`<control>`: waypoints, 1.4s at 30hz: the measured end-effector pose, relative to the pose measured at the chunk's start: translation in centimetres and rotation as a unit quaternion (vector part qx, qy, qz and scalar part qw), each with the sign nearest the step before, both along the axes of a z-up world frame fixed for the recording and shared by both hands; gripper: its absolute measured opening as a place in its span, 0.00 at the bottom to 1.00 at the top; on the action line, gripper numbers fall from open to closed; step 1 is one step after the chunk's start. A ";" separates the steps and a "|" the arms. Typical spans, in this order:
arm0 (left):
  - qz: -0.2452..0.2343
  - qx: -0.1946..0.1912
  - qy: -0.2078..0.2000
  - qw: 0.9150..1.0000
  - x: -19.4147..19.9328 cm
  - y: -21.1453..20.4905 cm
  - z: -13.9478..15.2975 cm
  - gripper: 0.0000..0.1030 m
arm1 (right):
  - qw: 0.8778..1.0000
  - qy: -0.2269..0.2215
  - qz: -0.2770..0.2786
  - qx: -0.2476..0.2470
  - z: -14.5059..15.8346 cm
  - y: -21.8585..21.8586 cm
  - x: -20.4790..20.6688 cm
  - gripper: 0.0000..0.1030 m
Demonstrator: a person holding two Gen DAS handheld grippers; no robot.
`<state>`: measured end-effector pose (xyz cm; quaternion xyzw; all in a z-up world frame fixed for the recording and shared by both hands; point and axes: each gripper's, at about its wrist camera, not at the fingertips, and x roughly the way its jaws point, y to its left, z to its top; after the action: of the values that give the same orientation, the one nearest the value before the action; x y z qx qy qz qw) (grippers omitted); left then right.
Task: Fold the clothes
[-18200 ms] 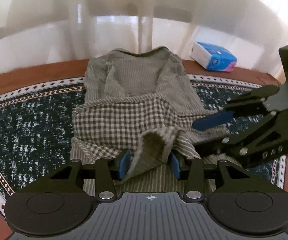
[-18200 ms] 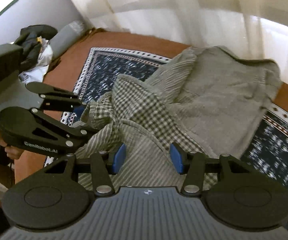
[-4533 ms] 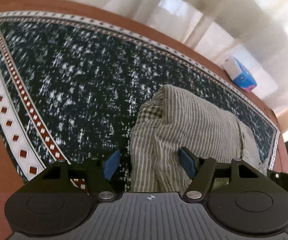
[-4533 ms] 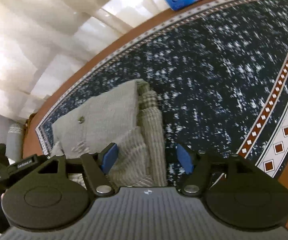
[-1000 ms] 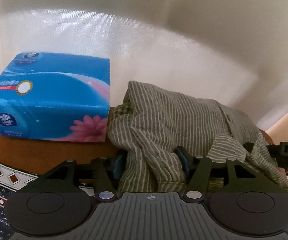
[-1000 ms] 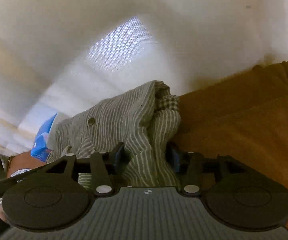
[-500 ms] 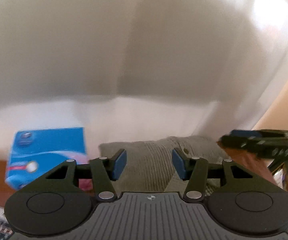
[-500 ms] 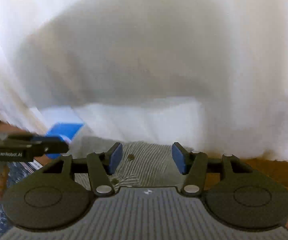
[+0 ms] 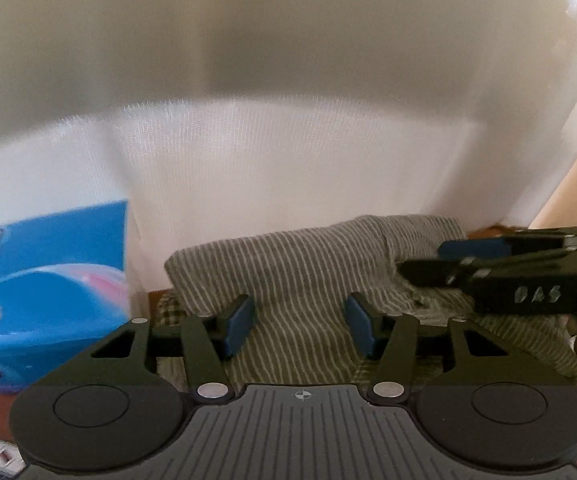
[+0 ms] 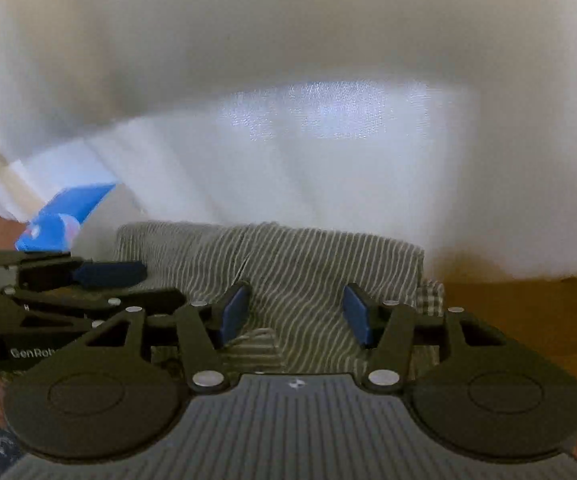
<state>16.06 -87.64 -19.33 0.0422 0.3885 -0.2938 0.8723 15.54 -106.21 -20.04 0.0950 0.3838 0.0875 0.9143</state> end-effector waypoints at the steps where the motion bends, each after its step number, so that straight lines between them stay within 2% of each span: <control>1: 0.000 -0.004 -0.007 1.000 -0.5 0.4 0.4 0.63 | 1.000 -0.013 -0.004 0.007 0.8 -0.3 -0.8 0.57; 4: -0.004 -0.005 -0.023 1.000 -3.5 1.8 0.6 0.64 | 0.999 -0.034 -0.010 0.022 2.6 -0.8 -3.9 0.57; 7: 0.001 0.011 -0.018 1.000 -5.1 1.8 -1.1 0.62 | 1.000 -0.025 0.011 -0.004 2.2 0.2 -6.4 0.57; 9: 0.014 0.010 -0.024 1.000 -5.6 1.9 -1.7 0.62 | 1.000 -0.009 0.013 -0.013 0.9 1.2 -6.5 0.58; 12: 0.022 0.014 -0.036 0.999 -6.2 1.6 -2.0 0.62 | 1.000 -0.009 -0.005 0.002 -0.4 1.2 -6.8 0.59; 21: 0.027 0.025 -0.053 0.998 -6.9 1.9 -1.7 0.62 | 0.999 -0.040 -0.021 0.003 -1.1 1.5 -7.8 0.60; 23: 0.027 0.033 -0.049 0.998 -6.7 1.7 -1.4 0.62 | 0.999 -0.035 -0.024 0.004 -0.9 1.6 -7.6 0.60; 25: 0.025 0.042 -0.040 0.998 -6.5 1.6 -0.5 0.63 | 0.999 -0.026 -0.028 0.011 -0.5 1.5 -7.3 0.61; 26: 0.027 0.043 -0.036 0.998 -6.4 1.7 0.3 0.67 | 0.999 -0.024 -0.035 0.020 0.2 1.2 -7.4 0.61; 27: 0.032 0.037 -0.038 0.998 -6.6 2.1 1.2 0.67 | 0.998 -0.024 -0.042 0.029 0.9 1.0 -7.5 0.61; 29: 0.040 0.018 -0.051 0.998 -7.4 3.2 3.1 0.71 | 0.996 -0.056 -0.053 0.045 2.9 0.5 -8.8 0.62; 33: 0.038 -0.013 -0.066 0.997 -9.5 4.1 5.2 0.72 | 0.995 -0.080 -0.046 0.029 5.4 -0.1 -11.2 0.62; 34: 0.031 -0.015 -0.066 0.997 -10.0 3.9 5.3 0.72 | 0.995 -0.086 -0.044 0.025 6.0 -0.2 -11.7 0.60; 36: 0.014 -0.012 -0.069 0.997 -10.9 3.2 5.1 0.72 | 0.997 -0.076 -0.026 0.004 6.1 0.2 -12.3 0.44; 39: -0.001 -0.004 -0.063 0.998 -11.8 2.3 4.2 0.72 | 0.999 -0.048 0.003 0.010 5.0 0.7 -12.4 0.32; 42: 0.006 -0.006 -0.051 0.999 -11.5 2.1 3.2 0.73 | 0.999 -0.038 0.014 0.008 4.2 1.8 -11.2 0.31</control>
<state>4.53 -85.49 -16.18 0.0493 0.3423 -0.2889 0.8927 4.31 -104.42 -15.85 0.0939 0.3496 0.1072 0.9260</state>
